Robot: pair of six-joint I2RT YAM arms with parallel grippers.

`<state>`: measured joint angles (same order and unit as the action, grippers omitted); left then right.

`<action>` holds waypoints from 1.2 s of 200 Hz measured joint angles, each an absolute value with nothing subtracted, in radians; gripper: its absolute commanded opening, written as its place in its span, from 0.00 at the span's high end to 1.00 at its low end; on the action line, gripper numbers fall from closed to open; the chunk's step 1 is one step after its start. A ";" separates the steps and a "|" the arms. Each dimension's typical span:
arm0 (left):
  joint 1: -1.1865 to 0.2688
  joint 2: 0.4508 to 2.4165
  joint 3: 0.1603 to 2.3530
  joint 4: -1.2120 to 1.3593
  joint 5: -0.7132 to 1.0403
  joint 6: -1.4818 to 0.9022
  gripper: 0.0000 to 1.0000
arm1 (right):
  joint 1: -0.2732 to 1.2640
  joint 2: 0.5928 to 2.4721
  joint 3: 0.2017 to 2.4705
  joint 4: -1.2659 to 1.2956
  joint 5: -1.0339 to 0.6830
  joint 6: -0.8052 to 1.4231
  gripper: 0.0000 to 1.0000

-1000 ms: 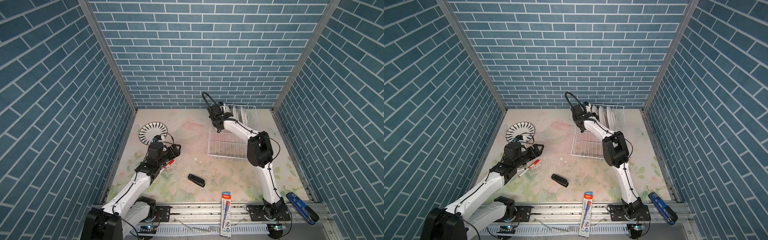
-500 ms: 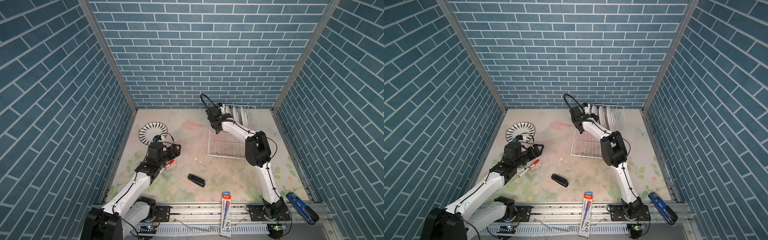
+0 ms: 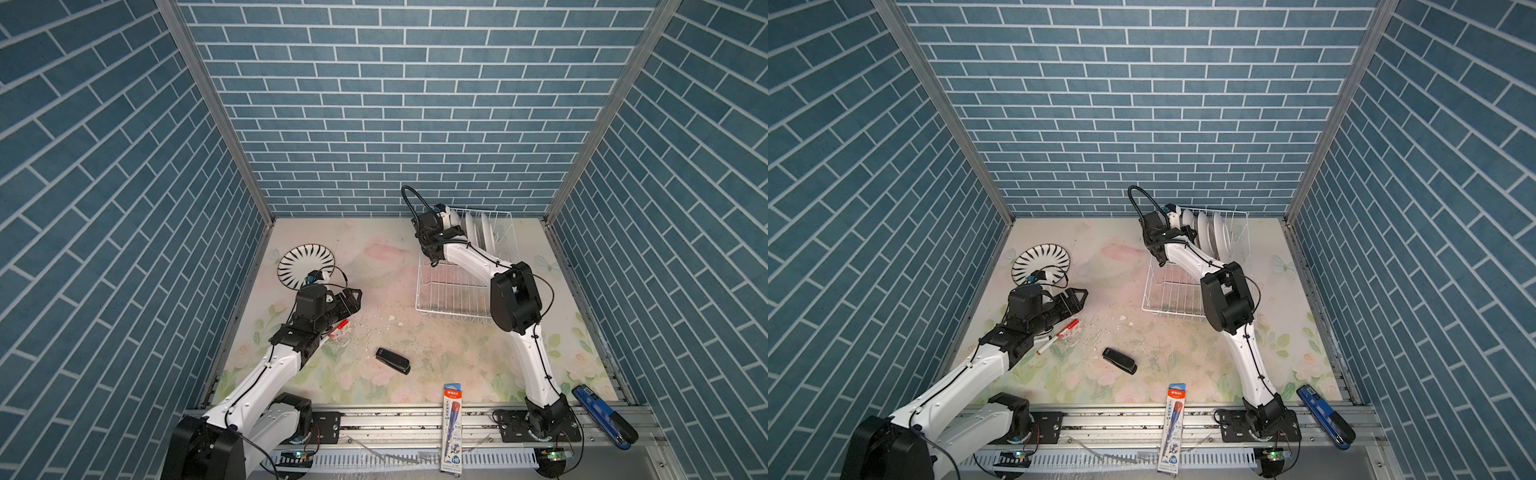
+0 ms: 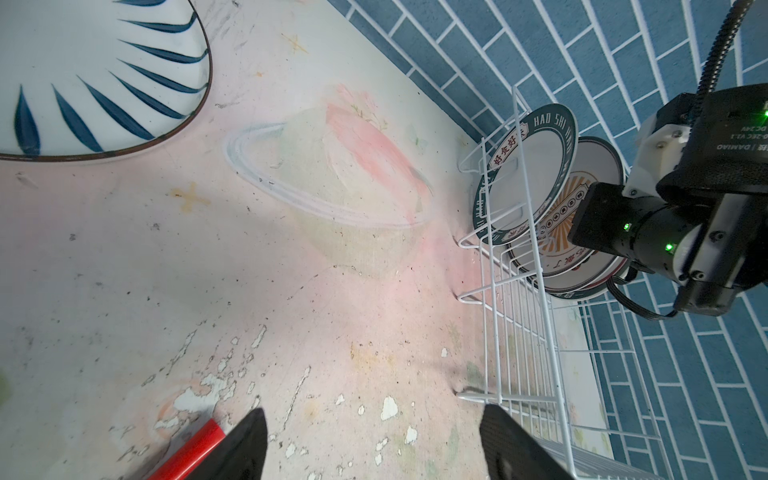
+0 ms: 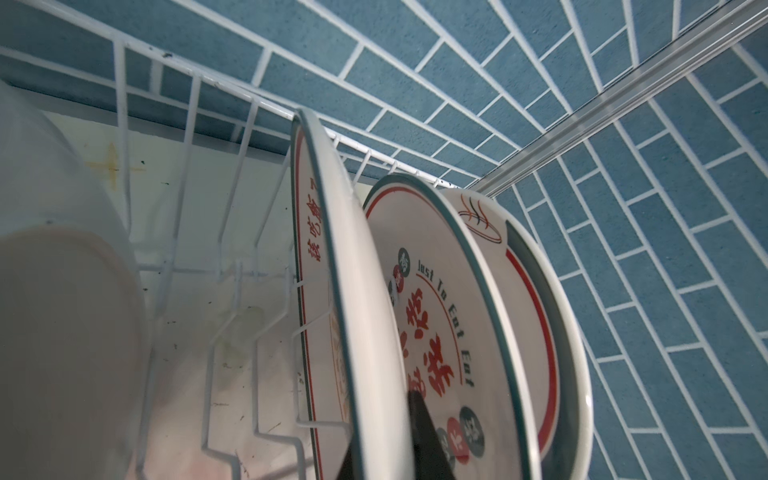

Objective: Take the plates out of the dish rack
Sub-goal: 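Close the right gripper on the rim of the nearest printed plate, then tilt the gripped printed plate up out of its rack slot with the right gripper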

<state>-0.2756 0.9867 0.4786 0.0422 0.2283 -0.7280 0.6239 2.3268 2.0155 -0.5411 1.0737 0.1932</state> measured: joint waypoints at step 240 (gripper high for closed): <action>-0.276 0.976 0.479 0.041 0.228 -0.728 0.18 | 0.641 2.327 2.009 -0.486 1.123 0.124 1.00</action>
<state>-0.2756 0.9760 0.4786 0.0414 0.2283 -0.7284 0.6415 2.3268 2.0090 -0.4858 1.1229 0.1238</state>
